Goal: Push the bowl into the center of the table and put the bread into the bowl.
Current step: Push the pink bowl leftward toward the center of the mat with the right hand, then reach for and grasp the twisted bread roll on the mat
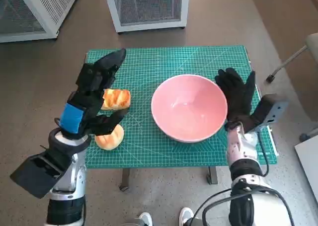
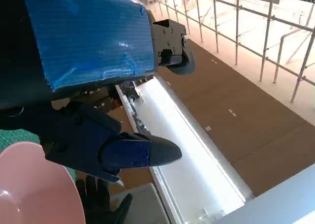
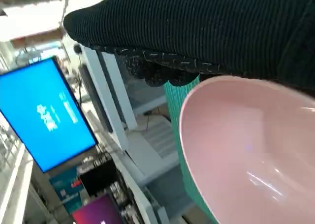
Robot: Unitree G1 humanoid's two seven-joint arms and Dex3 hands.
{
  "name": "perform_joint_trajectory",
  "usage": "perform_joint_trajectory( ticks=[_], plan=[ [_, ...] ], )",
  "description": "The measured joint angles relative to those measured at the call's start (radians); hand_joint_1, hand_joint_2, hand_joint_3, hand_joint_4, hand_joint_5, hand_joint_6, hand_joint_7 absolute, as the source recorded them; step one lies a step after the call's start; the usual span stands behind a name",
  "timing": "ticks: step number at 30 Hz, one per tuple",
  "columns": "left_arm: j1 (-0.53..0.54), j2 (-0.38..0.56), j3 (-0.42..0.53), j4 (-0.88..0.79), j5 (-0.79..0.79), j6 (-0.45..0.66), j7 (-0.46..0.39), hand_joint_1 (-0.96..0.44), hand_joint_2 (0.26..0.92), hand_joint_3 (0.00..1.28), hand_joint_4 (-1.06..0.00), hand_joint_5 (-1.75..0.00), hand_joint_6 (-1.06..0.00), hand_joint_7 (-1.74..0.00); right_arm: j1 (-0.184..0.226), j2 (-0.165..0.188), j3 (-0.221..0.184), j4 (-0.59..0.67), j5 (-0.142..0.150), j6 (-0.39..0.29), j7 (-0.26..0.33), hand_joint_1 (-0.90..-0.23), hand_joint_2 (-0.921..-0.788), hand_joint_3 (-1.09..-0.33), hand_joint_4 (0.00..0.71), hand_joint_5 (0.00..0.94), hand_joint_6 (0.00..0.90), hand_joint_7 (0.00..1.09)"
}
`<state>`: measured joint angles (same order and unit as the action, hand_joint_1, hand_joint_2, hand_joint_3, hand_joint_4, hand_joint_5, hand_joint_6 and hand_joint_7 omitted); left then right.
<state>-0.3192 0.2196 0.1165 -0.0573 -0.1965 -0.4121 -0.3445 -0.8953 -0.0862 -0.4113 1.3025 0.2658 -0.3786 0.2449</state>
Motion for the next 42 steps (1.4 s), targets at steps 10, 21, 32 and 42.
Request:
perform_joint_trajectory(
  ticks=[10,21,32,42],
  plan=[
    [0.024,0.007,0.008,-0.011,-0.004,0.0,0.001,-0.51,0.921,0.37,-0.22,-0.02,-0.09,-0.5,-0.017,0.023,0.005,0.007,-0.003,0.04,-0.001,-0.38,-0.921,-0.669,0.321,0.003,0.146,0.37],
    [0.037,0.006,0.01,-0.039,-0.004,0.0,0.013,-0.51,0.921,0.37,-0.23,-0.02,-0.1,-0.48,-0.033,0.024,0.03,0.006,-0.041,0.04,-0.002,-0.384,-0.921,-0.662,0.329,0.006,0.153,0.37],
    [0.055,0.007,0.023,-0.037,-0.003,0.0,0.021,-0.51,0.921,0.37,-0.23,-0.01,-0.13,-0.42,-0.041,0.0,0.044,-0.071,-0.041,-0.123,0.064,-0.432,-0.921,-0.62,0.335,0.003,0.126,0.47],
    [0.039,0.015,0.042,0.0,0.003,-0.007,0.03,-0.52,0.921,0.36,-0.24,0.0,-0.17,-0.35,-0.02,-0.036,0.076,-0.267,-0.014,-0.352,0.235,-0.466,-0.921,-0.591,0.363,0.013,0.114,0.54]
  ],
)
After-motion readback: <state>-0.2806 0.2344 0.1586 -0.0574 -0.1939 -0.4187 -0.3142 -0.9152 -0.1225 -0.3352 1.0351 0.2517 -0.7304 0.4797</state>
